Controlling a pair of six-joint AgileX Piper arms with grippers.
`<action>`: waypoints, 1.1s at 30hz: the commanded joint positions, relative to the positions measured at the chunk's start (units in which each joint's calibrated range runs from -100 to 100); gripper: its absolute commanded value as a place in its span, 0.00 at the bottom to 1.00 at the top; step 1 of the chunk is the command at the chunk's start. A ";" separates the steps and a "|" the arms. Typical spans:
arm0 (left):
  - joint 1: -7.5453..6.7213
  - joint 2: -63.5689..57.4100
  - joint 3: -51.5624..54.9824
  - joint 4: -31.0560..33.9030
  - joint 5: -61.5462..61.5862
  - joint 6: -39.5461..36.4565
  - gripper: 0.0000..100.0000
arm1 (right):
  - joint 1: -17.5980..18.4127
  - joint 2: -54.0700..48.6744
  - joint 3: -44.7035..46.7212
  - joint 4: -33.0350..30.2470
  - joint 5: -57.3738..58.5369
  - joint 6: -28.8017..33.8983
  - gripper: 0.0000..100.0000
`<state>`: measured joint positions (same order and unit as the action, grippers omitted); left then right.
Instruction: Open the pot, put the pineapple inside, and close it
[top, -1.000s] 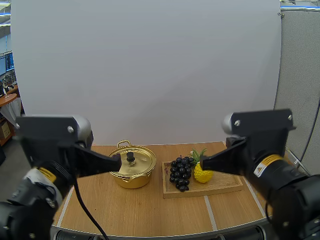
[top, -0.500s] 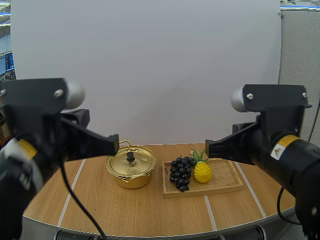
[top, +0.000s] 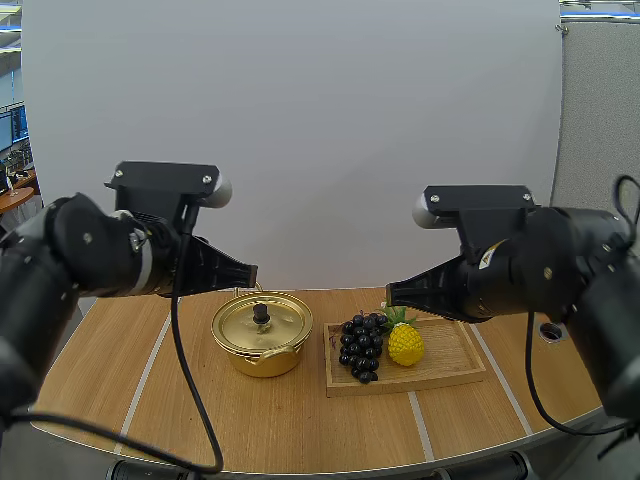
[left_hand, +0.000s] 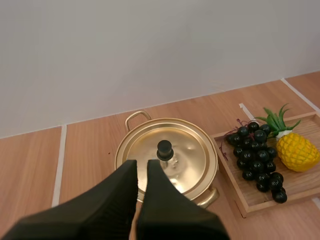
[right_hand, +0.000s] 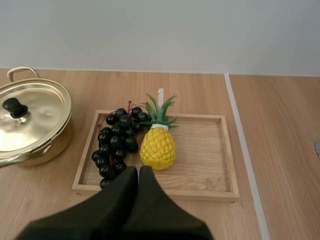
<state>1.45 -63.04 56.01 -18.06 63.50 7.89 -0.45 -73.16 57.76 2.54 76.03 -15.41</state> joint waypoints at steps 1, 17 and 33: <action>0.02 6.23 -0.43 -1.35 -1.14 0.81 0.51 | -0.27 3.45 -0.47 1.75 -1.10 -0.55 0.44; 0.02 18.38 -3.12 -9.01 5.50 23.15 1.00 | -0.27 3.32 -0.47 3.28 -1.28 -0.55 1.00; -4.08 45.84 -17.88 1.03 4.93 18.99 1.00 | -0.27 3.32 -0.47 3.28 -1.28 -0.55 1.00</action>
<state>-2.11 -22.07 40.04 -21.01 69.74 29.29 -0.45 -69.70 57.76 5.43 75.68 -15.50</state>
